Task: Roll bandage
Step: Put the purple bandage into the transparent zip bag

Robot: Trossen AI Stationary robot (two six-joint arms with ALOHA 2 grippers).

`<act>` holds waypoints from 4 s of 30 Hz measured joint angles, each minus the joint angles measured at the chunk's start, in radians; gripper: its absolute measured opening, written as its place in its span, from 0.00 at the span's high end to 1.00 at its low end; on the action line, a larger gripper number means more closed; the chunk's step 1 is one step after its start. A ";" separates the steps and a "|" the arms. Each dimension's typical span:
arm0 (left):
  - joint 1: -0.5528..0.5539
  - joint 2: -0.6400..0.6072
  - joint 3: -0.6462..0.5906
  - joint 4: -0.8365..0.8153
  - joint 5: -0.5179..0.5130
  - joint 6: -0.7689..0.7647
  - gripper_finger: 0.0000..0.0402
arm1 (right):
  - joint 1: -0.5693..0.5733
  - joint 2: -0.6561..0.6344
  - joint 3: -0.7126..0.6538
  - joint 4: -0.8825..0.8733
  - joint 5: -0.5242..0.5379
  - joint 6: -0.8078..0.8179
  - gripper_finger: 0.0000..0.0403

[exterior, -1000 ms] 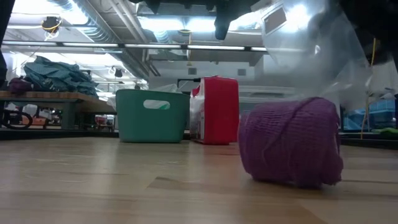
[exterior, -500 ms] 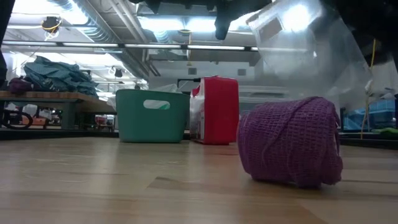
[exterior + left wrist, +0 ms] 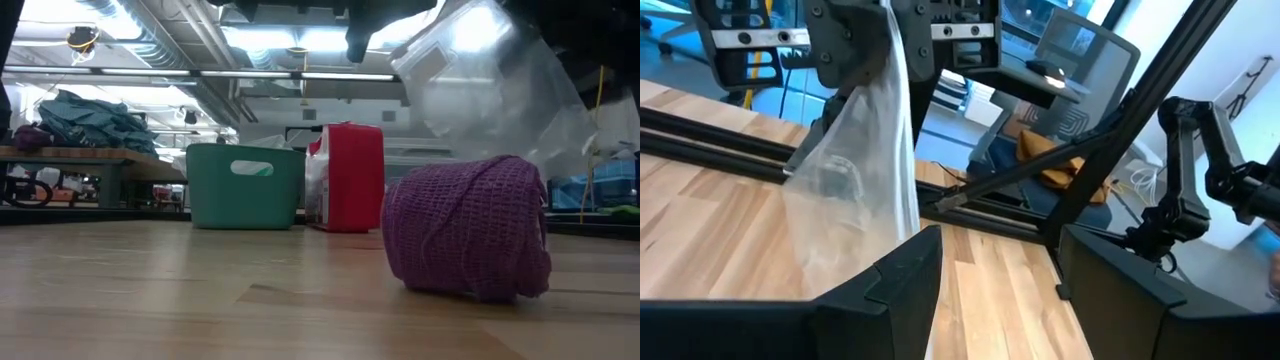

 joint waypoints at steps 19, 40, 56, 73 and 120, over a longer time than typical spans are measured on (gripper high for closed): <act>0.006 0.000 0.000 -0.008 -0.056 0.030 0.52 | 0.000 0.000 0.000 0.047 -0.009 0.002 0.99; 0.006 0.000 0.000 -0.059 -0.160 0.082 0.52 | 0.000 0.000 0.000 0.053 -0.009 0.002 0.99; 0.018 0.000 0.000 -0.093 -0.180 0.055 0.52 | 0.000 0.000 0.000 0.053 -0.009 0.002 0.99; 0.015 0.071 0.000 -0.053 -0.186 -0.010 0.52 | 0.000 0.030 0.000 0.098 0.021 0.002 0.99; -0.008 0.057 -0.001 -0.114 -0.093 -0.025 0.98 | 0.000 0.377 0.198 -0.009 0.003 0.084 0.99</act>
